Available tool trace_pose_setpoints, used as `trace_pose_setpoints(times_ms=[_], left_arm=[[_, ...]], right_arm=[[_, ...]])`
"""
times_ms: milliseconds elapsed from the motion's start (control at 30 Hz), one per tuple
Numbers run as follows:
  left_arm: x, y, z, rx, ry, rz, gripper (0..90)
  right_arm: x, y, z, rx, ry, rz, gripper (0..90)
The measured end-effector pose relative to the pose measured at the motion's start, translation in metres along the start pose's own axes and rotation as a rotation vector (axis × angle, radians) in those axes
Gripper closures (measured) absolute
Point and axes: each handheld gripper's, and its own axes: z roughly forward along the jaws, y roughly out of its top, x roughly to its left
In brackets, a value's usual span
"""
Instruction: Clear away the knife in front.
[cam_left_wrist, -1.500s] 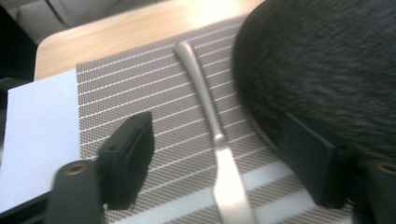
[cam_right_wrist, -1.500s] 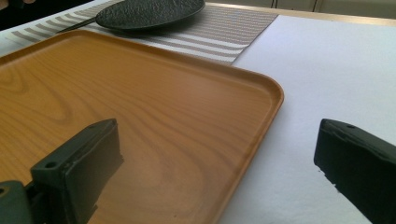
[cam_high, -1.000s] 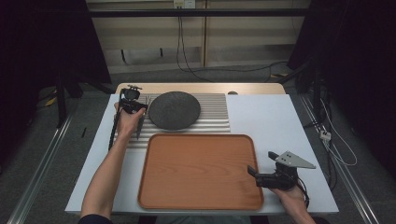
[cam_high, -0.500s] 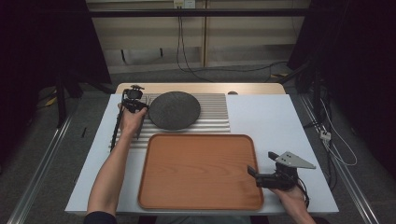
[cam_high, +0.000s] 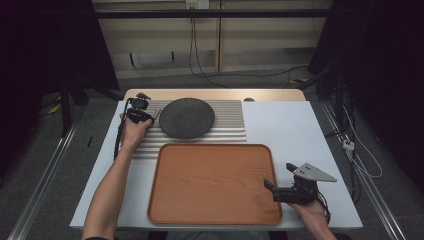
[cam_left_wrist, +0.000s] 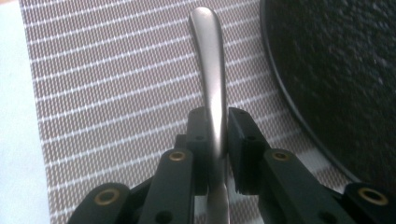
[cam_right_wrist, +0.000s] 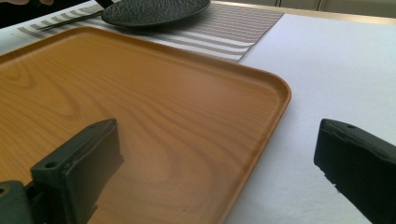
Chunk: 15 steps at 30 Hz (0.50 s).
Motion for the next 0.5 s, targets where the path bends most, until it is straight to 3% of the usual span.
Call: trace_pose_setpoints(times_ms=[500], left_arm=[[0.0008, 0.0006, 0.0005, 0.021, -0.001, -0.023, 79.6]], right_arm=[[-0.0008, -0.0001, 0.0003, 0.001, -0.004, 0.001, 0.4]])
